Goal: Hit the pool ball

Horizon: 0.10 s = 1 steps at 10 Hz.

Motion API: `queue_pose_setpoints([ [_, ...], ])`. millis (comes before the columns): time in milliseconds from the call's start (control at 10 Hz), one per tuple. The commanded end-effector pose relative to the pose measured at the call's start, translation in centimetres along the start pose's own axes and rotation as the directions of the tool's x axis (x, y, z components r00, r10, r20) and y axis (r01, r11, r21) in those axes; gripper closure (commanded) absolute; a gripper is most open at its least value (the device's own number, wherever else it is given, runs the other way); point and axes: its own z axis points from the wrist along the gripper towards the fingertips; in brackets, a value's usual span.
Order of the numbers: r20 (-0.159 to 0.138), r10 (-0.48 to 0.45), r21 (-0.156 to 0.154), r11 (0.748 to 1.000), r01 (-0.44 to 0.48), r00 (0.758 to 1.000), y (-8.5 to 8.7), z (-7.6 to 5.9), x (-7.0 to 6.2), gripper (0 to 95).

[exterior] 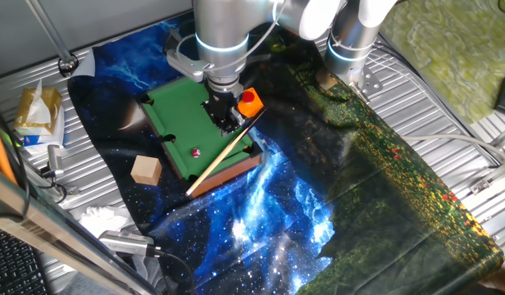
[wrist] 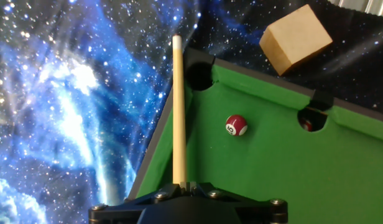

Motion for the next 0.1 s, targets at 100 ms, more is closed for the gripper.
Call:
queue_pose_setpoints([
  [100,-0.002,-0.019,-0.001,1.0,0.019,1.0,0.0,-0.04,0.08,95.0],
])
